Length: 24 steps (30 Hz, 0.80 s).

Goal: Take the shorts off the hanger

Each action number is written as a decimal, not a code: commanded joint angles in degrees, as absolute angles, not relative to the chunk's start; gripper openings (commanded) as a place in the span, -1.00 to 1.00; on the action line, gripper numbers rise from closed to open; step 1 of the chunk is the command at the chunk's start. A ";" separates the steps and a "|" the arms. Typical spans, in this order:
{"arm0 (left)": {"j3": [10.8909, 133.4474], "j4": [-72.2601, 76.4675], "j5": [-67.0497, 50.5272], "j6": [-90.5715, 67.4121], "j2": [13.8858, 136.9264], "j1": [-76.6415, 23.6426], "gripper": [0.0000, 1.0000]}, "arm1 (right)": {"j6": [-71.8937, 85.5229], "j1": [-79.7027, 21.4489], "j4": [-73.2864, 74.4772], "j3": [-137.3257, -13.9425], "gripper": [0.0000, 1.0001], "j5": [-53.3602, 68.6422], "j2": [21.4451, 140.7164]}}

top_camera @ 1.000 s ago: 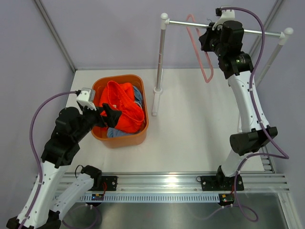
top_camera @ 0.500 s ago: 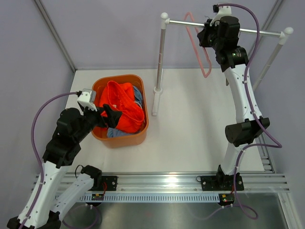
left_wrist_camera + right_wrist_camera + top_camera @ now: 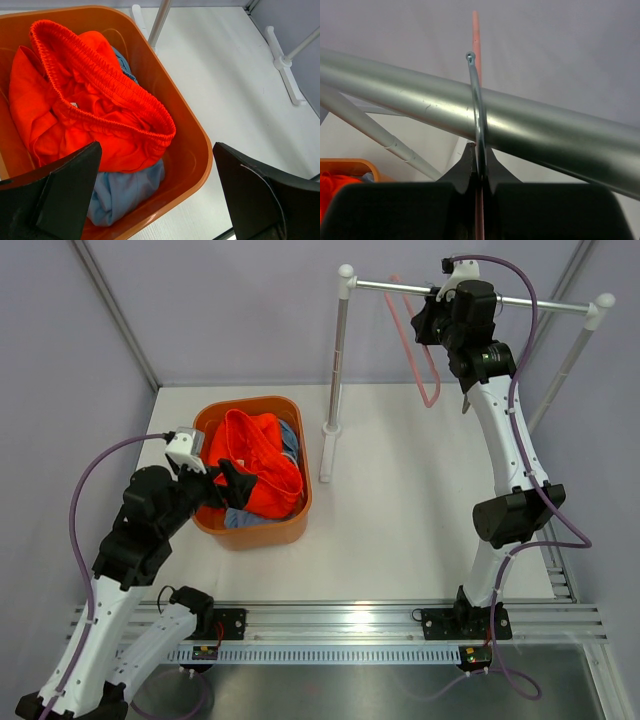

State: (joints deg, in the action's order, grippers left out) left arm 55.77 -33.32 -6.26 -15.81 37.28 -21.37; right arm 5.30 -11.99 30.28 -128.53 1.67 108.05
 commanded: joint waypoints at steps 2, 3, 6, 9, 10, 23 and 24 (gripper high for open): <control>55.55 -30.41 -6.77 -14.77 37.79 -21.45 0.98 | 6.24 -11.95 29.62 -128.67 -1.00 1.85 106.26; 55.46 -30.32 -6.77 -14.68 37.88 -21.45 0.98 | 6.33 -11.95 29.62 -128.67 -0.99 1.67 106.09; 55.28 -30.32 -6.50 -14.68 37.88 -21.45 0.98 | 6.50 -12.04 29.97 -128.58 -0.64 1.50 104.94; 55.20 -30.41 -6.24 -14.59 37.88 -21.45 0.98 | 6.77 -11.95 30.23 -128.58 -0.36 1.06 103.54; 55.11 -30.32 -5.98 -14.50 37.88 -21.45 0.98 | 6.85 -11.95 30.67 -128.58 -0.28 0.62 102.75; 51.86 -29.97 -2.11 -12.31 37.71 -21.45 0.98 | 12.82 -11.95 30.50 -119.54 0.99 0.26 89.22; 51.59 -29.97 -1.33 -11.96 37.53 -21.45 0.98 | 13.44 -11.95 30.15 -116.66 0.99 0.87 86.34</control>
